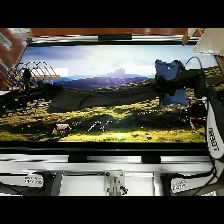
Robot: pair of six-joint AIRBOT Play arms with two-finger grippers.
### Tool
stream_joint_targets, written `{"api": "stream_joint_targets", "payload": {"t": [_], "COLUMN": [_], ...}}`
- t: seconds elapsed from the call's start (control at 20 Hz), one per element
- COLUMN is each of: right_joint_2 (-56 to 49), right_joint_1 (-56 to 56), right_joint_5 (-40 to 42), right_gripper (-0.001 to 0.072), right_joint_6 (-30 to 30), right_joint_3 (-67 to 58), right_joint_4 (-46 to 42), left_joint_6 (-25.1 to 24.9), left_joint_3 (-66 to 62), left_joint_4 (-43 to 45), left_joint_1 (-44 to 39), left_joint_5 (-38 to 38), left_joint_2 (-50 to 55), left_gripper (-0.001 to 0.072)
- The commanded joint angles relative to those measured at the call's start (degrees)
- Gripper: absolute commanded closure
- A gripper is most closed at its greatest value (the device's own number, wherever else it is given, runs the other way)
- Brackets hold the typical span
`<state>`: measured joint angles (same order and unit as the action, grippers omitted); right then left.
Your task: Fold the shirts.
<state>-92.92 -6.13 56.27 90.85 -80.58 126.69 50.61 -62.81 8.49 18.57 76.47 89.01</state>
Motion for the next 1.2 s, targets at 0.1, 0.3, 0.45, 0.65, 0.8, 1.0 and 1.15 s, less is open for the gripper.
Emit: {"api": "stream_joint_targets", "payload": {"t": [0.1,0.3,0.45,0.65,0.8,1.0,1.15], "right_joint_2": [14.1,22.6,27.9,33.9,37.4,40.0,40.1], "right_joint_1": [0.2,0.2,0.2,0.2,0.2,0.3,0.3], "right_joint_5": [0.8,3.1,5.9,7.0,7.0,9.4,12.3], "right_gripper": [0.0636,0.0636,0.0636,0.0636,0.0636,0.0636,0.0636], "right_joint_6": [2.8,1.2,0.2,-2.3,-3.0,-4.5,-4.7], "right_joint_3": [-0.1,-0.1,-0.1,-0.1,-0.1,-0.1,-0.1], "right_joint_4": [0.3,0.4,0.5,1.5,4.0,4.5,6.9], "left_joint_6": [-2.2,-5.2,-10.7,-11.6,-11.6,-10.9,-10.9], "left_joint_3": [0.0,0.0,-1.2,-6.2,-8.4,-8.8,-10.4], "left_joint_4": [-9.8,-16.9,-21.2,-21.2,-21.0,-22.4,-26.0], "left_joint_1": [-13.1,-27.0,-35.7,-42.6,-46.2,-50.8,-54.9], "left_joint_5": [-6.5,-23.7,-33.0,-35.0,-36.7,-37.5,-39.9], "left_joint_2": [0.0,0.0,0.7,3.7,6.4,9.7,12.8], "left_gripper": [0.0664,0.0664,0.0665,0.0665,0.0665,0.0666,0.0666]}}
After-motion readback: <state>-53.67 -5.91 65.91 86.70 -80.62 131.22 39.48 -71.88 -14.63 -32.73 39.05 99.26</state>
